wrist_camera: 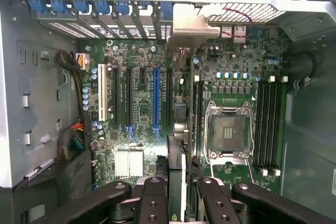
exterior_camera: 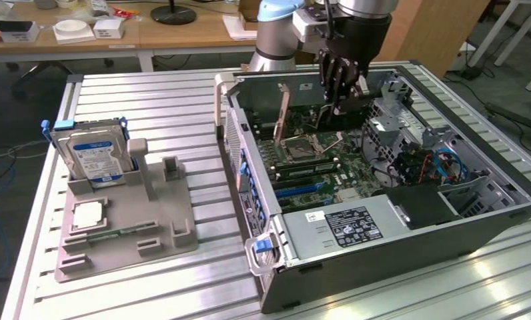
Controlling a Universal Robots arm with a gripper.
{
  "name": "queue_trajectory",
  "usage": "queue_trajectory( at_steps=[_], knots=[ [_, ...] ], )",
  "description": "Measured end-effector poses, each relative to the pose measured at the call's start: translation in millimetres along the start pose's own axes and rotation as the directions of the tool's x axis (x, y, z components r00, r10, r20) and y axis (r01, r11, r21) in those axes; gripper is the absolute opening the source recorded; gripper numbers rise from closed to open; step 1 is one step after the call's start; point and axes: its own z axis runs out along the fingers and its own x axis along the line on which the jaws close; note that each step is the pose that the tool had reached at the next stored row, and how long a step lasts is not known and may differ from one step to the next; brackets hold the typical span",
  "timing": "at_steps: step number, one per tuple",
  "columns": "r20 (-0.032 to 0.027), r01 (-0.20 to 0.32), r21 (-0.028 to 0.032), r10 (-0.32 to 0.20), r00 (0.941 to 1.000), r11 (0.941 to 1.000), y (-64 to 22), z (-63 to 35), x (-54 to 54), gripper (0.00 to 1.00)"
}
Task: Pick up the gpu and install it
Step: 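Insert the gpu into the slot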
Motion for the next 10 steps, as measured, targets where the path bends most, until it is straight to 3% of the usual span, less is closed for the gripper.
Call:
queue_trajectory(
  at_steps=[10],
  knots=[
    [0.0,0.0,-0.0003,0.0,1.0,1.0,1.3,10.3,0.1,0.26]
  ],
)
